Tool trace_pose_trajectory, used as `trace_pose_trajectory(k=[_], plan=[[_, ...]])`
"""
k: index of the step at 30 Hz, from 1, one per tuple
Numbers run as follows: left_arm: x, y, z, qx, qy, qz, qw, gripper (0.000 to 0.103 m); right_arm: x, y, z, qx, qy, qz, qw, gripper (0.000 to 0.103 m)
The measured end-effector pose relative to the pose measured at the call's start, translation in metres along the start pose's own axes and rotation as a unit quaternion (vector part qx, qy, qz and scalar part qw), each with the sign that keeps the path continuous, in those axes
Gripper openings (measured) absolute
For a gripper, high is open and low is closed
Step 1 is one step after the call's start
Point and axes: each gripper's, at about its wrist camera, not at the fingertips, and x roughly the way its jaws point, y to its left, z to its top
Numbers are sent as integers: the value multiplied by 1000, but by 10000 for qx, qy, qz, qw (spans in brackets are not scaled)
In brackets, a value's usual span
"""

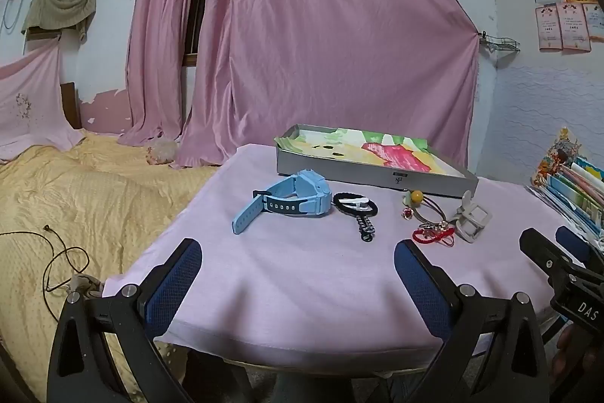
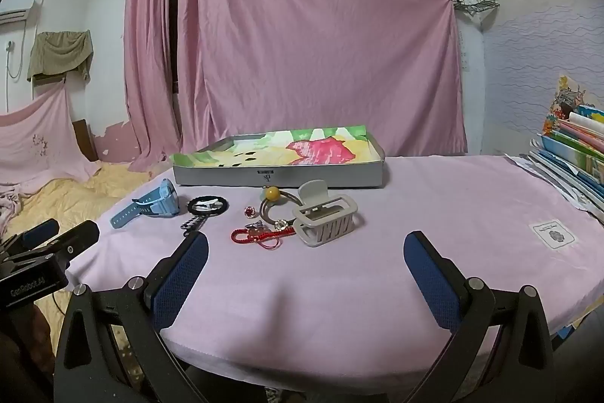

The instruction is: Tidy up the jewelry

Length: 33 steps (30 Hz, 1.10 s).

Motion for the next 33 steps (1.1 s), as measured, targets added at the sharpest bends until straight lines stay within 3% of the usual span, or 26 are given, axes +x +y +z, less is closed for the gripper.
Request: trace_pose_trajectory(k=[33], plan=[[1, 1, 0, 11, -15, -10, 10000, 102, 1, 0, 0, 20, 14, 5, 10000, 102]])
